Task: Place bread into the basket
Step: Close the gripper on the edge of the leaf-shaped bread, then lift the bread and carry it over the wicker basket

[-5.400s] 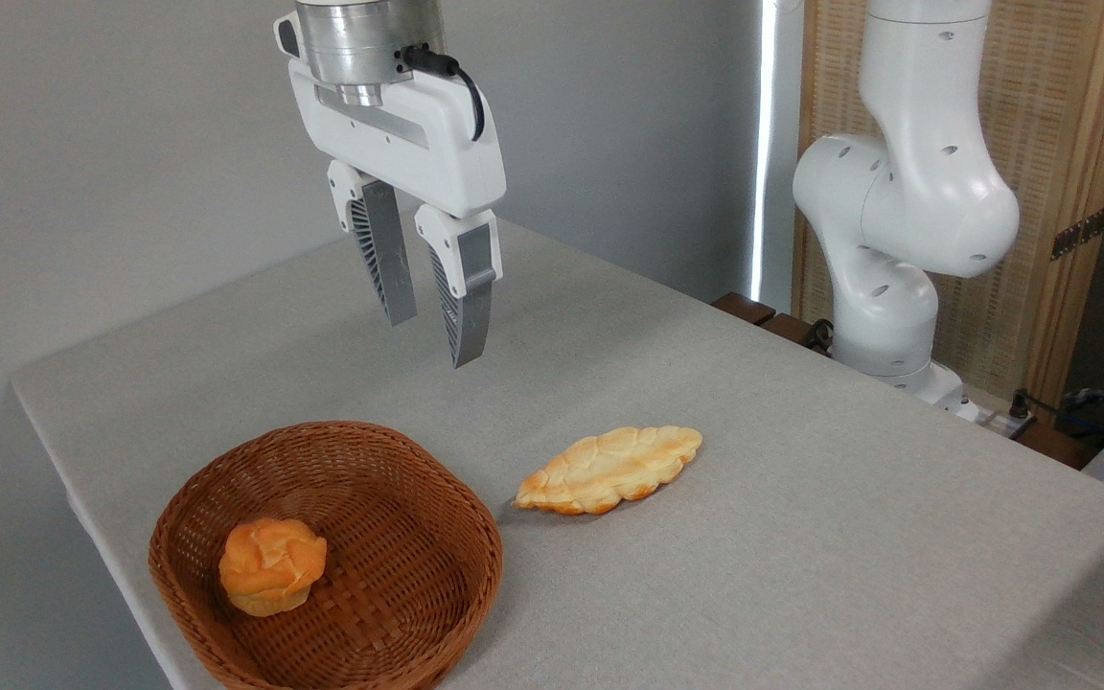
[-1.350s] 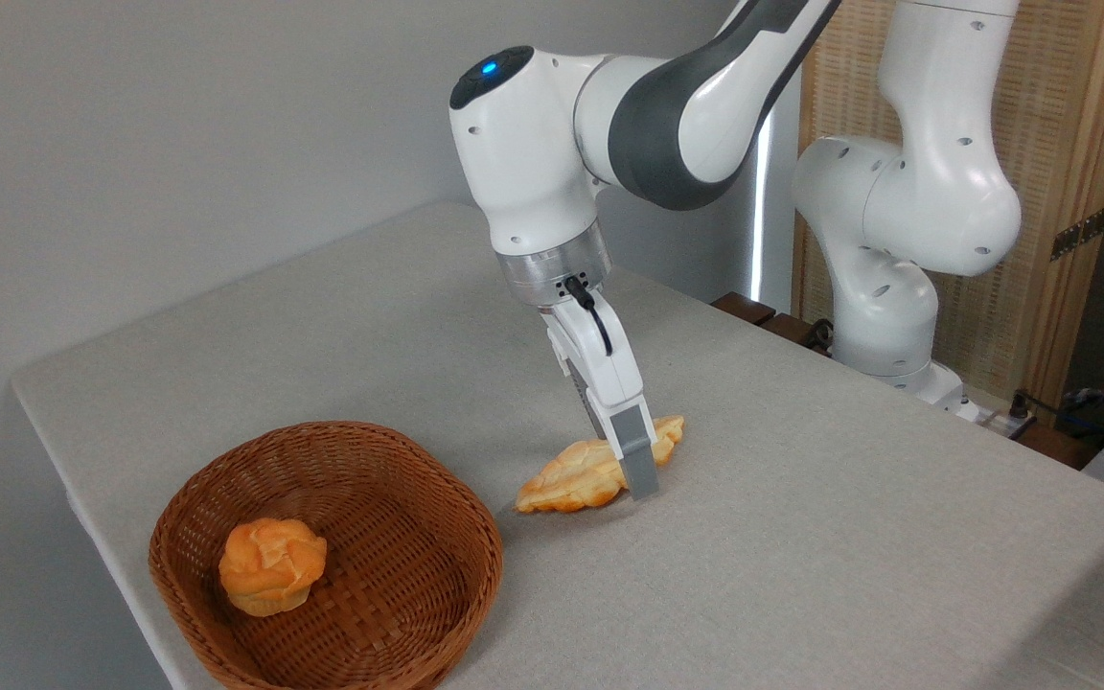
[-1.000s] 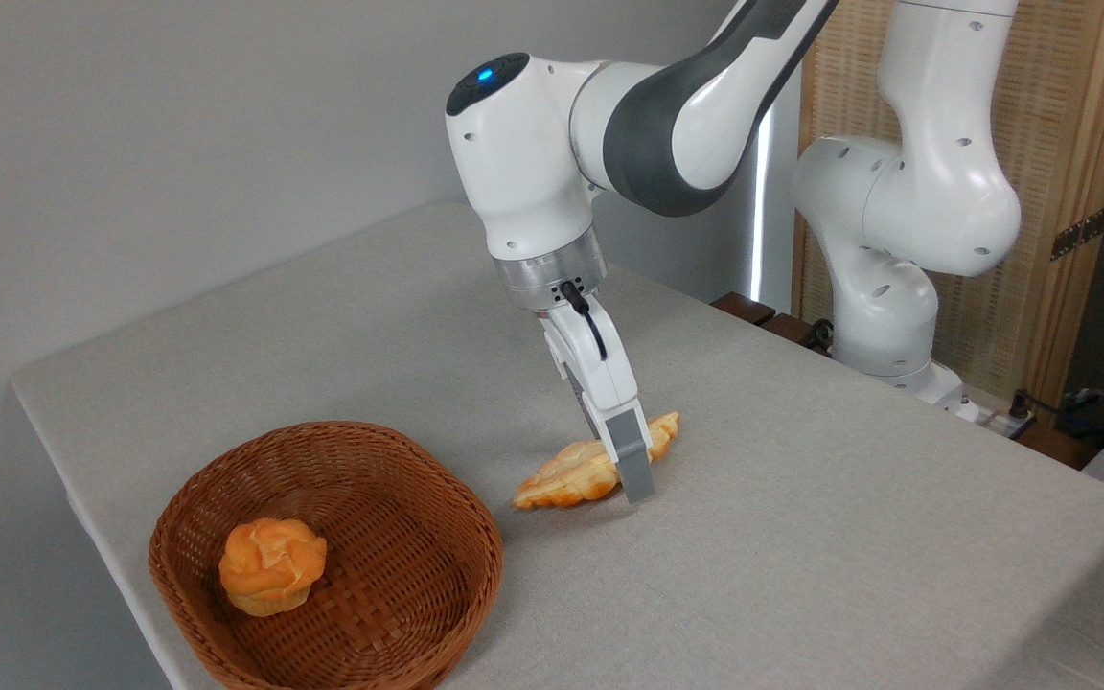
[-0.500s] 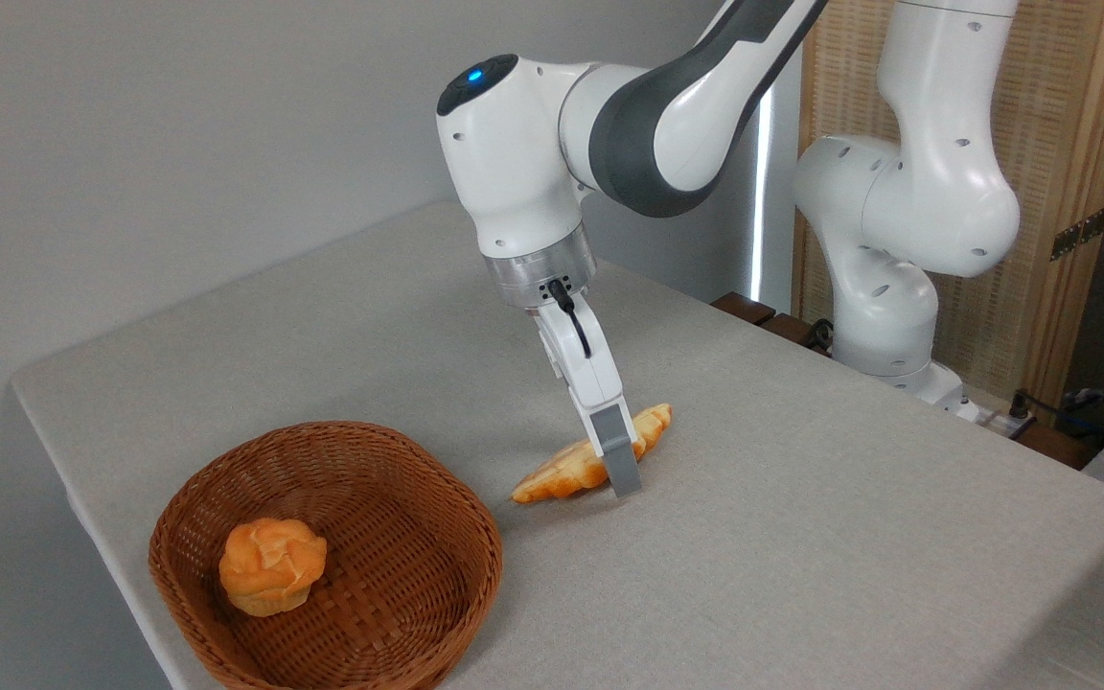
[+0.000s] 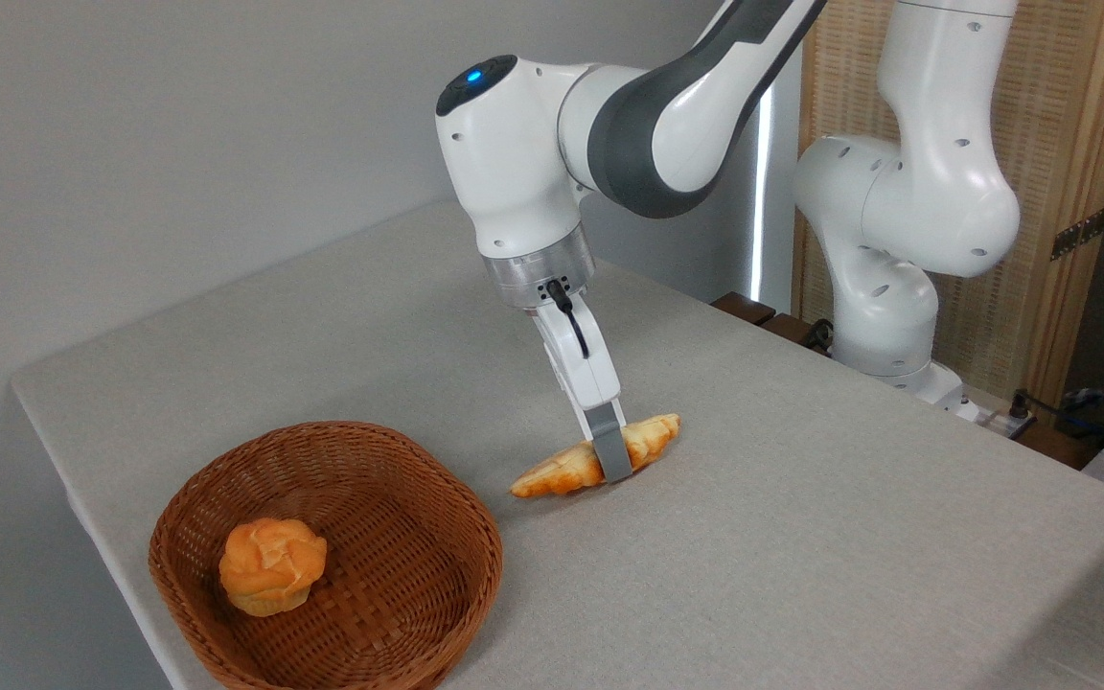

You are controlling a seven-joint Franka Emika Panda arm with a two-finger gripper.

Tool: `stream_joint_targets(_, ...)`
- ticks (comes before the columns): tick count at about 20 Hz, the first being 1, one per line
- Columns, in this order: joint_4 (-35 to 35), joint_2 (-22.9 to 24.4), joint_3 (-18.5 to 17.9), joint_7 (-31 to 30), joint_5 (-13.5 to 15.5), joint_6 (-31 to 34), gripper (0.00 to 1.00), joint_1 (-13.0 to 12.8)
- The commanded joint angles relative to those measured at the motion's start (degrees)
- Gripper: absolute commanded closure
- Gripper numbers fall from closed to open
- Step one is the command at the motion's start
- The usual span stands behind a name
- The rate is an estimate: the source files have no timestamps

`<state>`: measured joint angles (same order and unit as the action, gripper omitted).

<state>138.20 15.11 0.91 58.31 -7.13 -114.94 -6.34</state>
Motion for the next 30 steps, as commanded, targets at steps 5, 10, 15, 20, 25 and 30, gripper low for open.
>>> stream_joint_targets(5,-0.1,0.2,-0.2,0.1,0.0,-1.8,0.81,0.1)
stream_joint_targets(10,-6.9,0.3,-0.2,-0.6,4.5,4.8,0.82,0.0)
stream_joint_targets(15,-16.3,-0.5,-0.5,-0.6,9.1,14.5,0.82,-0.1)
stream_joint_targets(20,-27.1,-7.6,-1.1,-6.2,13.0,13.6,0.82,-0.3)
stream_joint_targets(25,-33.0,-14.1,-3.0,-8.4,14.1,4.0,0.78,-0.2)
stream_joint_targets(30,-33.0,-17.6,-3.0,-8.0,13.7,-5.6,0.77,-0.1)
